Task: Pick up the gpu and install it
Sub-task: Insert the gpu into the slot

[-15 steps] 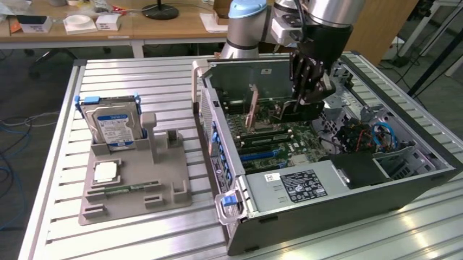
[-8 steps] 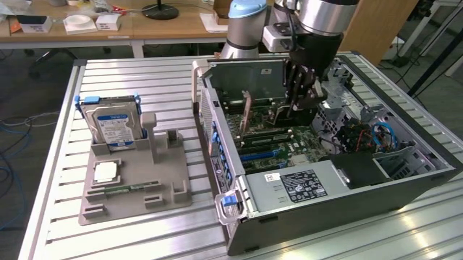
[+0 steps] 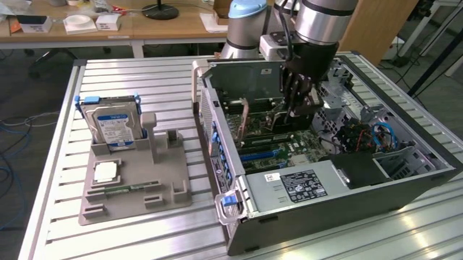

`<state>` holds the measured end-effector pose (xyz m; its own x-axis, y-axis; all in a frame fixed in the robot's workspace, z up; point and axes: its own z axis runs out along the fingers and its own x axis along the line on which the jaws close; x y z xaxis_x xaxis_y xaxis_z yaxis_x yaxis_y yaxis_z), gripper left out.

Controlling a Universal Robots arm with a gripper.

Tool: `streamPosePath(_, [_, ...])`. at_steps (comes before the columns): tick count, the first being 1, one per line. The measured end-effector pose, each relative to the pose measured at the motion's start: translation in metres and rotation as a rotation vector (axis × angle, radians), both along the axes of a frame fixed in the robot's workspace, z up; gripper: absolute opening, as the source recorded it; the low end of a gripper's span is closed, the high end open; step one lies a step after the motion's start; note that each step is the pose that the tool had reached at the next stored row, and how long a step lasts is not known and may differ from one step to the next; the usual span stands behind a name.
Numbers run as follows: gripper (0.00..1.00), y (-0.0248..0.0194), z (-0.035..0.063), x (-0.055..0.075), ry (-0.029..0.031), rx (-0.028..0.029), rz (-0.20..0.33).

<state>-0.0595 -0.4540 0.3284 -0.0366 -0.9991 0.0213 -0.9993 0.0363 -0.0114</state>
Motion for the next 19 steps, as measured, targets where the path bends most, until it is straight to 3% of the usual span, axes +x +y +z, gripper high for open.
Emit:
streamPosePath(12, [0.26,-0.0004,-0.0212,-0.017,-0.0051,-0.0009,0.007])
streamPosePath(19, [0.26,-0.0004,-0.0339,-0.019,-0.0058,-0.0011,0.008])
